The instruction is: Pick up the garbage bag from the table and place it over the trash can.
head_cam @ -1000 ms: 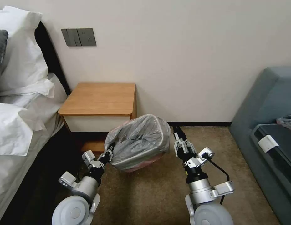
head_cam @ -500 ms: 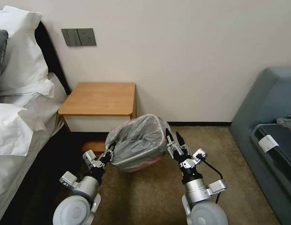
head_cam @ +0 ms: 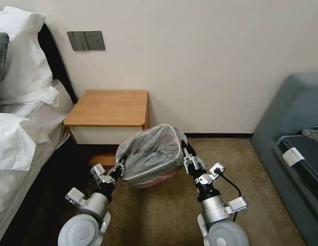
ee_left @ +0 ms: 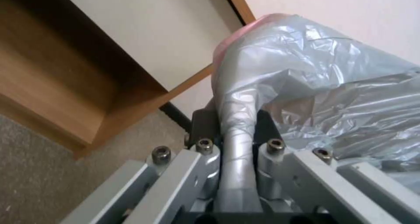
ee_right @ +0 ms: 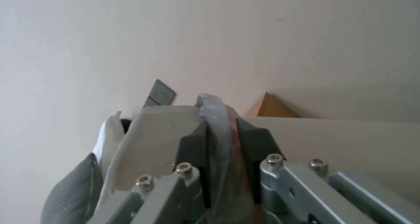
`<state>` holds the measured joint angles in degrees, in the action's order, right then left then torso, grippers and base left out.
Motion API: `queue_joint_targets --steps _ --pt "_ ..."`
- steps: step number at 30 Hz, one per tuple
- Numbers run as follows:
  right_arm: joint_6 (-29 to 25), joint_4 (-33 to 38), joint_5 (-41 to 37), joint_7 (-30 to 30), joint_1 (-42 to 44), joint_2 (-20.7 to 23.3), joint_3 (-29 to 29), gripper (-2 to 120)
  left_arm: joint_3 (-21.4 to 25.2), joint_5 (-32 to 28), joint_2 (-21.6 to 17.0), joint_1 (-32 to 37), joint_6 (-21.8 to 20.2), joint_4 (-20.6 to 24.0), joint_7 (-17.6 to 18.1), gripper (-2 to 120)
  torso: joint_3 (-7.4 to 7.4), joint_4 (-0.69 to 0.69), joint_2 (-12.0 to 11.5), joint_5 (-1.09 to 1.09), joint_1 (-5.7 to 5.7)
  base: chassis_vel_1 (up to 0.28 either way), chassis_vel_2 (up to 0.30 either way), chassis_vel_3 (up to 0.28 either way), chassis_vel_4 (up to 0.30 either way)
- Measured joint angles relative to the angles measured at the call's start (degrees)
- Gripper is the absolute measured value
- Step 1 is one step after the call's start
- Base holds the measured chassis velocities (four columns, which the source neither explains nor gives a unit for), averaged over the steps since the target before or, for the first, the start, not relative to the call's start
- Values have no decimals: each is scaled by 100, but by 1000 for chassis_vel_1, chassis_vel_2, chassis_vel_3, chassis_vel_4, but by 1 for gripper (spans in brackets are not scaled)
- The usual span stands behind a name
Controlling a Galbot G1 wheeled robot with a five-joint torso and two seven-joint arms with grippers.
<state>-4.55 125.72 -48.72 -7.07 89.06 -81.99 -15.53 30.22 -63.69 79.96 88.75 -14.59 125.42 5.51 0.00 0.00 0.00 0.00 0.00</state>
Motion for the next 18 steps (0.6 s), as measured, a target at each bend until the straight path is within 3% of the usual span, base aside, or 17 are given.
queue_joint_targets --steps 7,18 --pt "46 14 -55 -14 9 -14 0 0 -6 2 5 -12 0 6 6 4 0 0 0 0 0 0 0 0 0" --pt "132 204 23 228 8 6 -12 0 -37 93 0 -37 -1 -3 9 4 0 0 0 0 0 0 0 0 0"
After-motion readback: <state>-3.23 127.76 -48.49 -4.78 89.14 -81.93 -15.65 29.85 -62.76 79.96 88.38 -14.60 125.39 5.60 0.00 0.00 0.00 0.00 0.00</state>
